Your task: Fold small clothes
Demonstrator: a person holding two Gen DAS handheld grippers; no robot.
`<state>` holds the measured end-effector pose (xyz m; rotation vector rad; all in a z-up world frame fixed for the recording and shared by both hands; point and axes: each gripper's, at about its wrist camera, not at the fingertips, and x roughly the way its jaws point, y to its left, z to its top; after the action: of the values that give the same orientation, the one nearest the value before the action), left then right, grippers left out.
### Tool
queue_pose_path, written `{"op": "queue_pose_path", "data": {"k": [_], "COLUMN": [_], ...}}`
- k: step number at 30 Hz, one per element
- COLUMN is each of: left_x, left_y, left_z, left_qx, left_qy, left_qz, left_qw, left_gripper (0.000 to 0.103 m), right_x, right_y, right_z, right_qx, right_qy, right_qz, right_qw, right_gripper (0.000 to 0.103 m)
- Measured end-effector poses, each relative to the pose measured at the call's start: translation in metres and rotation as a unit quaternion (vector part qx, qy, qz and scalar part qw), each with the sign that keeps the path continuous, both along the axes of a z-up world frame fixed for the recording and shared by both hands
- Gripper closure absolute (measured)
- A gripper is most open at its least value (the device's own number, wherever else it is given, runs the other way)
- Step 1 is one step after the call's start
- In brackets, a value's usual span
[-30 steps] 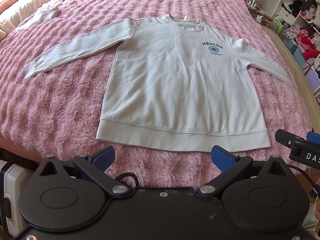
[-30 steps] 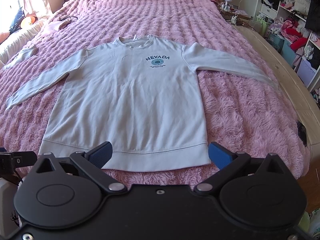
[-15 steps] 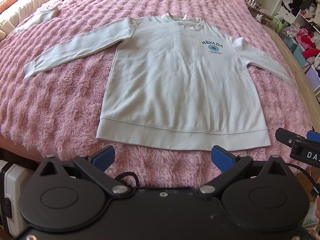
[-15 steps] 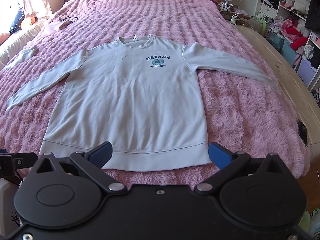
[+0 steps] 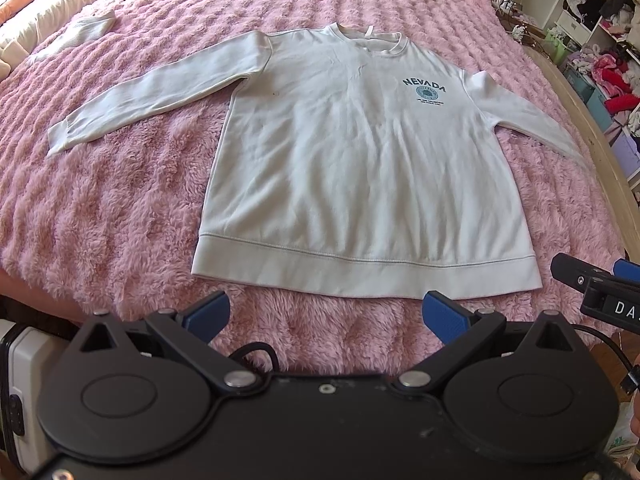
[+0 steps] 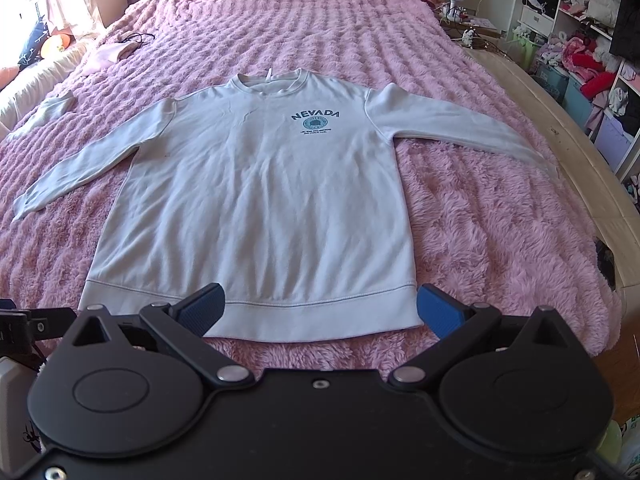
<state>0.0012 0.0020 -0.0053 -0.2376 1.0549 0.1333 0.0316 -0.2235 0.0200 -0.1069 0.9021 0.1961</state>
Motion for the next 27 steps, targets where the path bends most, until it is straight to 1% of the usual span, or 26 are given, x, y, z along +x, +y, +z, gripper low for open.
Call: {"op": "queue_pose_path", "data": {"k": [5, 12, 18, 21, 24, 26, 27], "left_x": [0.002, 0.009, 0.021, 0.03, 0.04, 0.048, 0.052], "left_y": [0.0, 0.002, 0.012, 0.024, 0.042, 0.063, 0.078], "left_z": [-0.001, -0.006, -0.013, -0.017, -0.021, -0.024, -0.026], "left_qx": [-0.001, -0.005, -0.015, -0.015, -0.017, -0.029, -0.045], "left_qy": [0.002, 0.009, 0.011, 0.014, 0.005, -0.015, -0.023], "left_qz": [-0.001, -0.001, 0.006, 0.016, 0.026, 0.036, 0.046], "left_qw": [1.0, 0.9999, 0.9998, 0.9997, 0.9995, 0.9988, 0.9977], "left_gripper": [0.0, 0.0, 0.0, 0.0, 0.0, 0.0, 0.0], "right_x": [0.0, 0.001, 0.013, 0.026, 0.048, 0.065, 0.074], "right_y": [0.0, 0.002, 0.003, 0.007, 0.014, 0.017, 0.018], "right_z": [0.001, -0.007, -0.012, -0.013, -0.013, -0.013, -0.013], "right_qx": [0.0, -0.002, 0.002, 0.006, 0.002, 0.014, 0.025], "right_qy": [0.0, 0.007, 0.016, 0.006, -0.023, -0.045, -0.05], "right_qz": [0.0, -0.002, -0.007, -0.005, -0.004, -0.004, -0.005], "right_qw": [1.0, 1.0, 1.0, 1.0, 1.0, 0.999, 0.998], "right_gripper": [0.0, 0.0, 0.0, 0.0, 0.0, 0.0, 0.0]}}
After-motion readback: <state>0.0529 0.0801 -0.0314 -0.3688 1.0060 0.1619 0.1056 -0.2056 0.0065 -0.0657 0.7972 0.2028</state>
